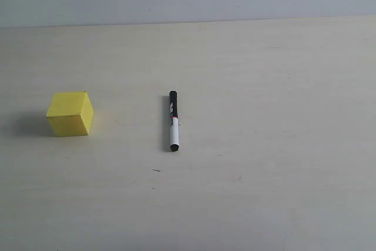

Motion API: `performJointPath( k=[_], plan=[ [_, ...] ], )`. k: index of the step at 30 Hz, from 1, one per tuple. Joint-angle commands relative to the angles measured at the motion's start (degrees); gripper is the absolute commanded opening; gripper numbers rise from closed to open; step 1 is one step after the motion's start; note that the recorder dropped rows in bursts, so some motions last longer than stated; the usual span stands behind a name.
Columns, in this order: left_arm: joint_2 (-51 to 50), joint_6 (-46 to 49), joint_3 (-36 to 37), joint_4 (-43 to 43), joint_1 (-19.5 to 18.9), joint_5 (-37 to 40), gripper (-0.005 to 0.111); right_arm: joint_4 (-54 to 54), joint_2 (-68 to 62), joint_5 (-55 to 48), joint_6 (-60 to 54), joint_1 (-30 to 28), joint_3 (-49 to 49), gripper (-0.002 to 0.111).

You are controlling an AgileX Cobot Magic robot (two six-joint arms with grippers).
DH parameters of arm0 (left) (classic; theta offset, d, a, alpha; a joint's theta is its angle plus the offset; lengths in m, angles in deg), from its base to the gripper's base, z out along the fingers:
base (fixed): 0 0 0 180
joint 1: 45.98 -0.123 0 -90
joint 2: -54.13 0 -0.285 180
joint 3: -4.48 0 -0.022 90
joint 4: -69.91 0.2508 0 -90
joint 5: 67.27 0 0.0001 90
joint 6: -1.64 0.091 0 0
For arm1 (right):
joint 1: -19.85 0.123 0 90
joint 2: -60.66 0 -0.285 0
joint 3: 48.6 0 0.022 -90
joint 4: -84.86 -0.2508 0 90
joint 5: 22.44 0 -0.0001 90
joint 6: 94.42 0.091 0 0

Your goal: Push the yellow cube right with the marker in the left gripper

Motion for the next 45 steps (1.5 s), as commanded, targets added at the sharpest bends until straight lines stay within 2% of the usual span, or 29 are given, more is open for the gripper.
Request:
performJointPath(
  k=[1,9,13,14,17,18,19,20,21,22,23,24,25,26,27,30,32,35,36,37,38,39,40,43,44,45],
  plan=[
    [0.4,0.0,0.0,0.0,-0.2,-0.1,0.000,0.1,0.3,0.4,0.0,-0.2,-0.3,0.000],
    [0.4,0.0,0.0,0.0,-0.2,-0.1,0.000,0.1,0.3,0.4,0.0,-0.2,-0.3,0.000],
    [0.4,3.2,0.0,8.3,-0.2,-3.2,0.000,0.1,0.3,0.4,0.0,-0.2,-0.3,0.000],
    [0.4,3.2,0.0,8.6,-0.2,-5.9,0.000,0.1,0.3,0.4,0.0,-0.2,-0.3,0.000],
    [0.4,-4.8,0.0,2.9,-0.2,-23.7,0.000,0.1,0.3,0.4,0.0,-0.2,-0.3,0.000],
    [0.4,-5.7,0.0,2.9,-0.2,-26.7,0.000,0.1,0.3,0.4,0.0,-0.2,-0.3,0.000],
    [0.4,-11.2,0.0,2.7,-0.2,-34.4,0.000,0.1,0.3,0.4,0.0,-0.2,-0.3,0.000],
    [0.4,-17.3,0.0,2.7,-0.2,-38.4,0.000,0.1,0.3,0.4,0.0,-0.2,-0.3,0.000],
    [0.4,-29.2,0.0,2.7,-0.2,-44.2,0.000,0.1,0.3,0.4,0.0,-0.2,-0.3,0.000],
    [0.4,-33.3,0.0,2.7,-0.2,-47.0,0.000,0.1,0.3,0.4,0.0,-0.2,-0.3,0.000],
    [0.4,-34.6,0.0,1.5,-0.2,-54.5,0.000,0.1,0.3,0.4,0.0,-0.2,-0.3,0.000],
    [0.4,-34.7,-1.3,-0.6,-0.2,-57.8,0.000,0.1,0.3,0.4,0.0,-0.2,-0.3,0.000],
    [-1.2,-35.6,-5.3,-1.8,-0.2,-54.4,0.000,0.1,0.3,0.4,0.0,-0.2,-0.3,0.000],
    [-4.2,-35.0,-11.2,-2.0,-0.2,-43.1,0.000,0.1,0.3,0.4,0.0,-0.2,-0.3,0.000],
    [-9.8,-31.3,-17.7,-1.8,-0.2,-32.5,0.000,0.1,0.3,0.4,0.0,-0.2,-0.3,0.000],
    [-32.3,-18.0,-35.6,-1.7,-0.1,-9.3,0.000,0.1,0.3,0.4,0.0,-0.2,-0.3,0.000],
    [-44.4,-10.3,-43.3,-2.7,0.9,5.2,0.000,0.1,0.3,0.4,0.0,-0.2,-0.3,0.000],
    [-60.7,1.8,-52.1,-8.2,3.9,23.1,0.000,0.1,0.3,0.4,0.0,-0.2,-0.3,0.000],
    [-70.0,2.9,-55.2,-9.2,7.4,28.7,0.000,0.1,0.3,0.4,0.0,-0.2,-0.3,0.000],
    [-73.6,2.2,-56.3,-9.1,9.8,29.5,0.000,0.1,0.3,0.4,0.0,-0.2,-0.3,0.000],
    [-79.2,-1.3,-58.2,-9.0,14.9,29.9,0.000,0.1,0.3,0.4,0.0,-0.2,-0.3,0.000],
    [-82.0,-3.6,-59.6,-8.4,17.3,29.8,0.000,0.1,0.3,0.4,0.0,-0.2,-0.3,0.000],
    [-86.6,-7.8,-62.5,-7.2,21.6,29.8,0.000,0.1,0.3,0.4,0.0,-0.2,-0.3,0.000],
    [-92.8,-9.6,-67.6,-7.1,28.0,30.2,0.000,0.1,0.3,0.4,0.0,-0.2,-0.3,0.000],
    [-96.7,-11.7,-71.6,-6.6,31.7,30.5,0.000,0.1,0.3,0.4,0.0,-0.2,-0.3,0.000],
    [-98.5,-13.4,-73.5,-6.2,33.3,30.8,0.000,0.1,0.3,0.4,0.0,-0.2,-0.3,0.000]
  ],
)
